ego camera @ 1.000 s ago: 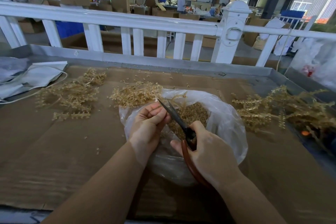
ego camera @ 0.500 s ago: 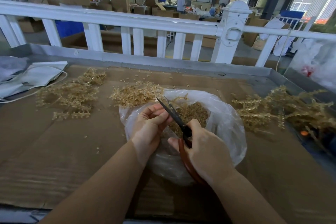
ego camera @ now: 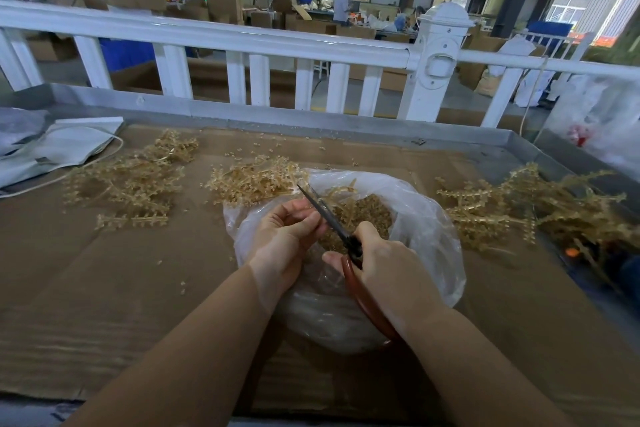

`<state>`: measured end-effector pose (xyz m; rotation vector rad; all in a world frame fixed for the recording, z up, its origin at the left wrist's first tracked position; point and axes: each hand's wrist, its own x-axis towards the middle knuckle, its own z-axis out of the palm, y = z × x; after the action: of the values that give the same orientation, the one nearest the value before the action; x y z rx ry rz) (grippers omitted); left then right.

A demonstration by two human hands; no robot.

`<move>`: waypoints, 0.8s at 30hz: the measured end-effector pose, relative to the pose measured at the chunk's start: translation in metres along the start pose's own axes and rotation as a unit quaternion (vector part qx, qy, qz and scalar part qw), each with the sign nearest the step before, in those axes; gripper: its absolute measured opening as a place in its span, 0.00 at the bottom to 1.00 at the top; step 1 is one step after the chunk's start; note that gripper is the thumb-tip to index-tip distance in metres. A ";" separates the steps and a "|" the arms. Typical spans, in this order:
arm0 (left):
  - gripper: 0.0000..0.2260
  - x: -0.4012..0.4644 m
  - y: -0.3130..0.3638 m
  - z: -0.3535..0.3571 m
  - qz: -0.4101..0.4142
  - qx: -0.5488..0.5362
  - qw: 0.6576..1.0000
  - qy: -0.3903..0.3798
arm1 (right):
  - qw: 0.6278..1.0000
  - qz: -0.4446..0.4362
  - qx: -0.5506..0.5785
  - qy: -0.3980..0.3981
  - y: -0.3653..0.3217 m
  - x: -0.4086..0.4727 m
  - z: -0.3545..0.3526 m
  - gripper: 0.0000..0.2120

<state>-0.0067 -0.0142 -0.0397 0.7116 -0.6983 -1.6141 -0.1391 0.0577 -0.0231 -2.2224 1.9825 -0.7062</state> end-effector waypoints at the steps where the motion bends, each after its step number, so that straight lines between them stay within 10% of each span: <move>1: 0.10 0.000 0.000 0.000 -0.001 0.002 1.000 0.001 | 1.000 0.000 -0.001 -0.003 0.000 0.001 0.000 0.19; 24: 0.10 0.016 0.007 0.012 -0.056 0.034 0.997 0.039 | 0.999 -0.014 -0.033 0.022 0.018 0.014 0.007 0.18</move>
<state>-0.0139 -0.0298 -0.0282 0.8712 -0.6697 -1.6612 -0.1524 0.0395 -0.0321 -2.2947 2.0283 -0.7100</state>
